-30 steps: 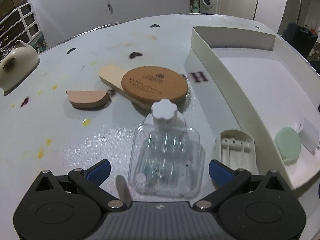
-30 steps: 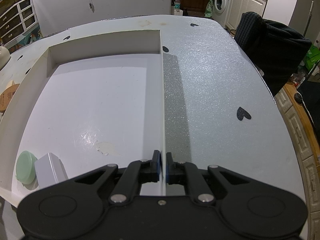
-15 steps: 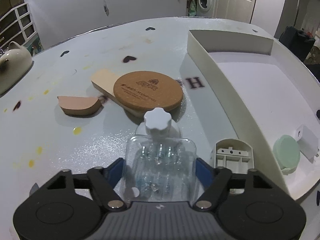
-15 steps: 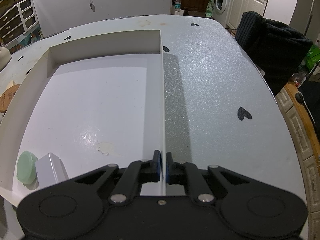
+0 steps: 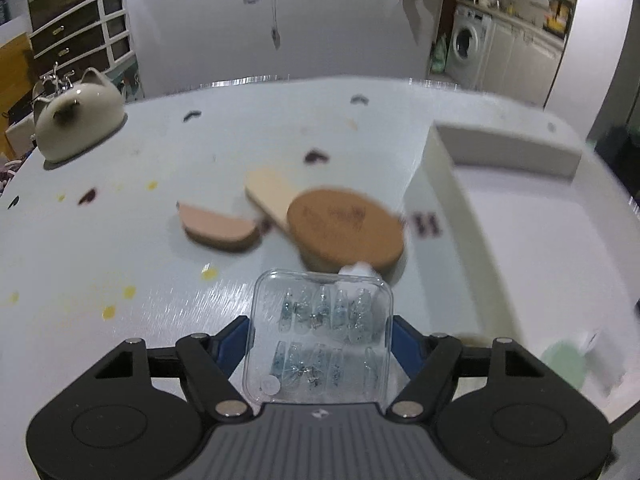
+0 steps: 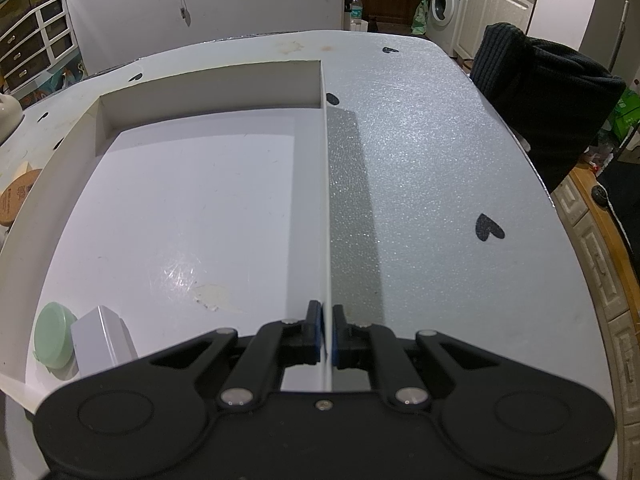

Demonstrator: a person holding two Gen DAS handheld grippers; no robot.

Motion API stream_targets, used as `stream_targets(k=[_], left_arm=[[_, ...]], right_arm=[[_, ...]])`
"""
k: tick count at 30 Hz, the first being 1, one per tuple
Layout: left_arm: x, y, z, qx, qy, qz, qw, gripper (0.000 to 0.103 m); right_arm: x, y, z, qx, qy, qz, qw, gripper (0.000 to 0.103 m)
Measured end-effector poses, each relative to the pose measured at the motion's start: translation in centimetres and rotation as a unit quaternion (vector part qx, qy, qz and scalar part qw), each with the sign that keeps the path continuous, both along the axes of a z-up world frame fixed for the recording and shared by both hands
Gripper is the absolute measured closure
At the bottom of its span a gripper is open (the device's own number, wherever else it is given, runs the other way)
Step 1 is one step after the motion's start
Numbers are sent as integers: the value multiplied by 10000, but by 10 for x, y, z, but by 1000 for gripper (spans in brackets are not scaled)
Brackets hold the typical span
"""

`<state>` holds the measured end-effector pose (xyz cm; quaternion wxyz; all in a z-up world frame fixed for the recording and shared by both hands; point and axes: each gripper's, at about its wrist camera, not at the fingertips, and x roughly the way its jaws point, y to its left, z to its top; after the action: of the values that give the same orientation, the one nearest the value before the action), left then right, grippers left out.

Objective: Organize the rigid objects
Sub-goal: 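Carry the clear case into the tray beside the charger and release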

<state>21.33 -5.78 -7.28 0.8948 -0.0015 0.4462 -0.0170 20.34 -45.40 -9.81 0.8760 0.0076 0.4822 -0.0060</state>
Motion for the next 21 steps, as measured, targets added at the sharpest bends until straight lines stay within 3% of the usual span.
stream_targets(k=[9, 15, 21], left_arm=[[23, -56, 43, -879, -314, -443, 9946, 28], [39, -114, 49, -1402, -77, -1039, 9846, 28], [49, -163, 38, -1822, 312, -1241, 9749, 28]], right_arm=[[1, 1, 1, 2, 18, 15, 10000, 96], [5, -3, 3, 114, 92, -53, 9999, 97], [6, -6, 8, 146, 233, -41, 9996, 98]])
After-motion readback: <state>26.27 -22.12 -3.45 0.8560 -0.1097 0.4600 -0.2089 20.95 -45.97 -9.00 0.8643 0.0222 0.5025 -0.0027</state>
